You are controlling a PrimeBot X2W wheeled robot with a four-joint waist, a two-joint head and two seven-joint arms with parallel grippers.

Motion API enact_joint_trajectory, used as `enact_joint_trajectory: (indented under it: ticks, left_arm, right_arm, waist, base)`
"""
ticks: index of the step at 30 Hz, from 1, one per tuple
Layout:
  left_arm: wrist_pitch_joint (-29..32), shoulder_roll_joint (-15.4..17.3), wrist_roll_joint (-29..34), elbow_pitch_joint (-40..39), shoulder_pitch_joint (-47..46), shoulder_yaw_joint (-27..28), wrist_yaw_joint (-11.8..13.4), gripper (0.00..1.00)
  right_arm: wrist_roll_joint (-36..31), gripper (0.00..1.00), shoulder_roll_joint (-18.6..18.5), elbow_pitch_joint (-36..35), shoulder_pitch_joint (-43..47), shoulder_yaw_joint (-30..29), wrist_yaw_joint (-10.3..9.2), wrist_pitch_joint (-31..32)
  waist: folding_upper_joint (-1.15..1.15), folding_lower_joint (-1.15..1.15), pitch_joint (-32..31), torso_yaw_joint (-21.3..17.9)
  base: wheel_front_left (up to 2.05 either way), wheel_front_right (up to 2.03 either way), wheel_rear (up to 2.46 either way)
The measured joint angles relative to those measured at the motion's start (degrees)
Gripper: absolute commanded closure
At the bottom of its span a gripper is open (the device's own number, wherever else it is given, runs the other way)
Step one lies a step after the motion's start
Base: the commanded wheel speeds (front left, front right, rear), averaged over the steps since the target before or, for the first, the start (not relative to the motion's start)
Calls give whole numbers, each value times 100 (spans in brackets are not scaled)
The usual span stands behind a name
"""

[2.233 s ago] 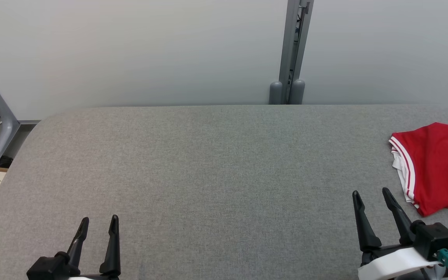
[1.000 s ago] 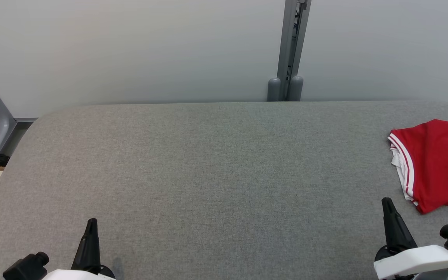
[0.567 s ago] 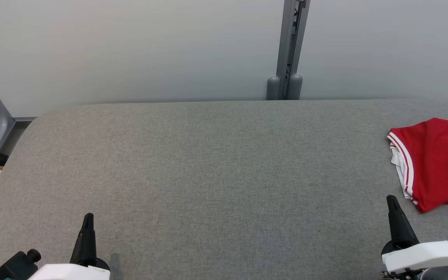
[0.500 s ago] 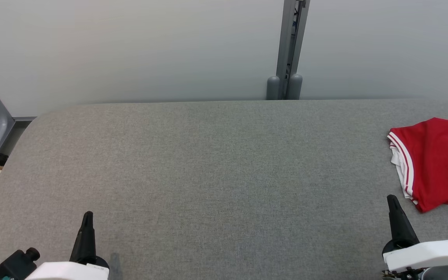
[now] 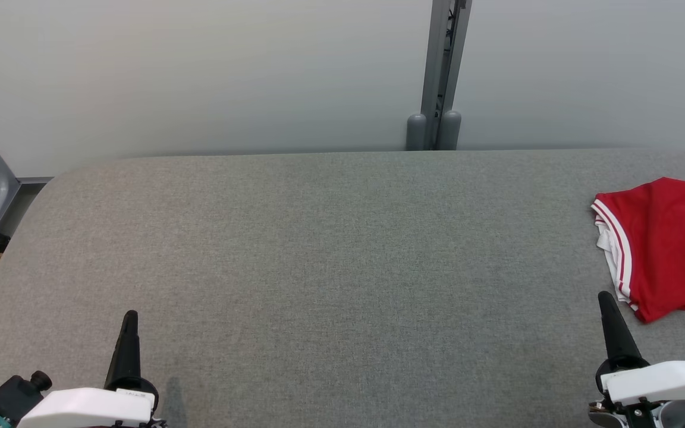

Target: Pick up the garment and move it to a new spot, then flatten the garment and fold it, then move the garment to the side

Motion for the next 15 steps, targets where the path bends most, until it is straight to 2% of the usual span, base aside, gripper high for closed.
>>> enact_joint_trajectory:
  ticks: [15]
  left_arm:
    - [243, 4, -844, -24, -119, 51, -4, 100]
  right_arm:
    - [916, 100, -8, -9, -64, -103, 0, 235]
  waist:
    - [0, 0, 34, -20]
  base:
    - [0, 0, 0]
